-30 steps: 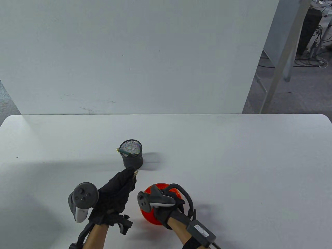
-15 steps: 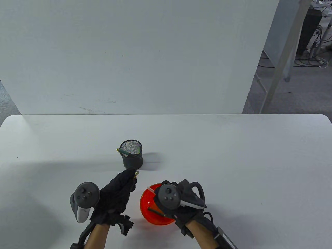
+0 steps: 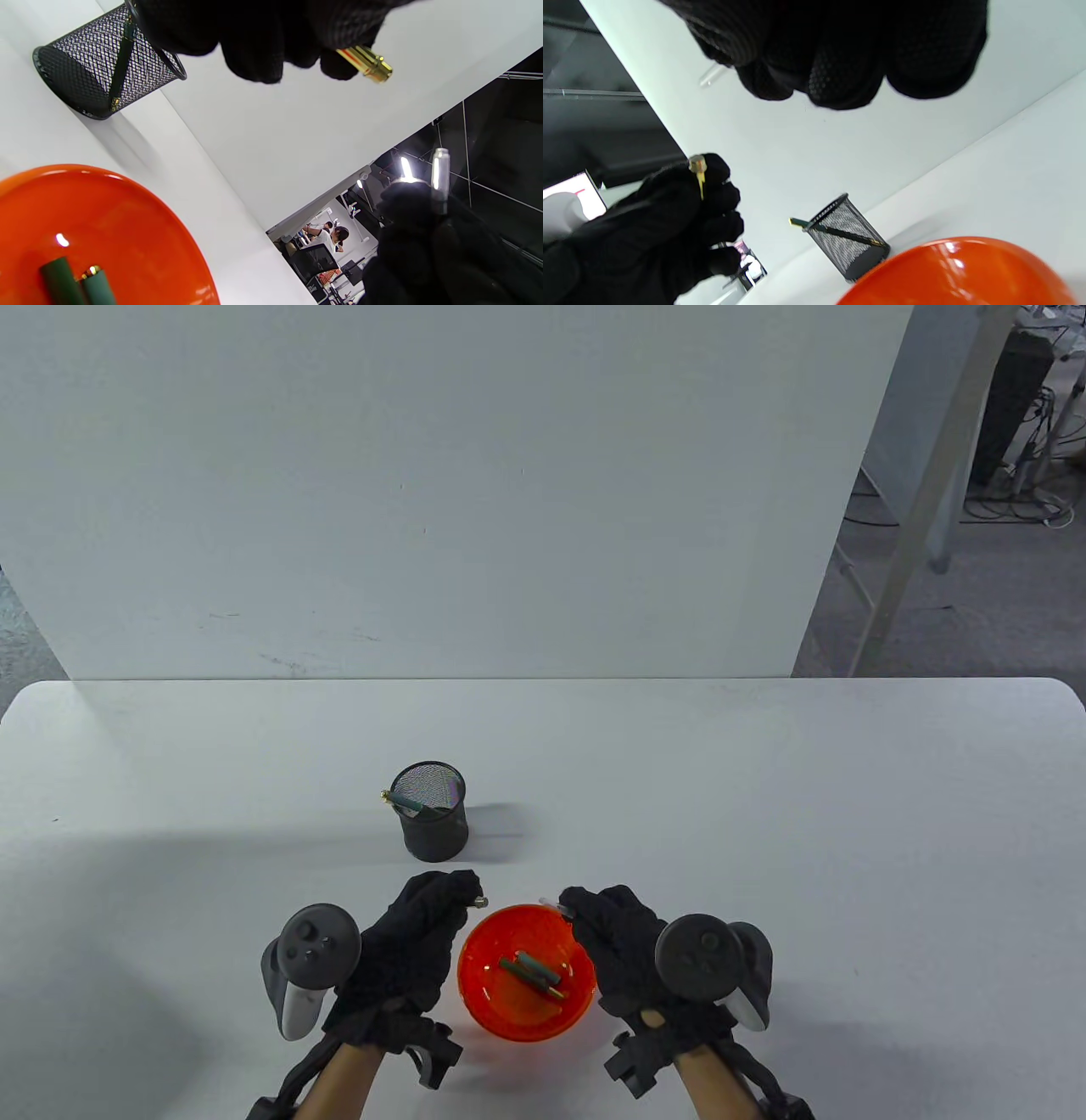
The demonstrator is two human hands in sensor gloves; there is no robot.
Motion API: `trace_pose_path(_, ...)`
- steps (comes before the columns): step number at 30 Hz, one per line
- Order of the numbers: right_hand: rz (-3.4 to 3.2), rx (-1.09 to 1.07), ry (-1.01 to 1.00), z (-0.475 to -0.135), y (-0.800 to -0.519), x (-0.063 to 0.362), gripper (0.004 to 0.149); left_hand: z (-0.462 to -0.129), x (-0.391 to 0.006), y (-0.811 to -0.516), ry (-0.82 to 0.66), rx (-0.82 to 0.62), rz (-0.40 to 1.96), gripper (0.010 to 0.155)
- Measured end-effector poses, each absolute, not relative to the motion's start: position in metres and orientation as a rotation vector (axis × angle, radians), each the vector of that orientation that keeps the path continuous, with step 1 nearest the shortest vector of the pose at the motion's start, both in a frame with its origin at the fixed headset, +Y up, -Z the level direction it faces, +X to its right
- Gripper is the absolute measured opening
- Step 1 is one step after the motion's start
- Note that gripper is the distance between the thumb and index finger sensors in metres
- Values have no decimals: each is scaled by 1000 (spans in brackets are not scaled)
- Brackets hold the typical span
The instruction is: Assemble fountain pens from components
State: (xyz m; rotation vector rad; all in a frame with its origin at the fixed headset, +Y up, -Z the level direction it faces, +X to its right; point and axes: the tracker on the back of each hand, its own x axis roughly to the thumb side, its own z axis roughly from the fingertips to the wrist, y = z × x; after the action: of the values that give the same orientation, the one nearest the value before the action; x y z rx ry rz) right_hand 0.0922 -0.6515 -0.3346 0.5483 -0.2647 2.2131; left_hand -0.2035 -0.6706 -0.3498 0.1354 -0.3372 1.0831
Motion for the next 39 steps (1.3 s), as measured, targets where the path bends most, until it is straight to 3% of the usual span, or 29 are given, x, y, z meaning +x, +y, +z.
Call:
trace_pose_path(29, 2284, 630, -260, -329, -657, 77, 45, -344, -183, -669, -468, 75, 1053, 44)
trace_pose_path(39, 2541, 670, -375, -324, -654, 71, 45, -336, -175, -662, -475, 216, 714, 44)
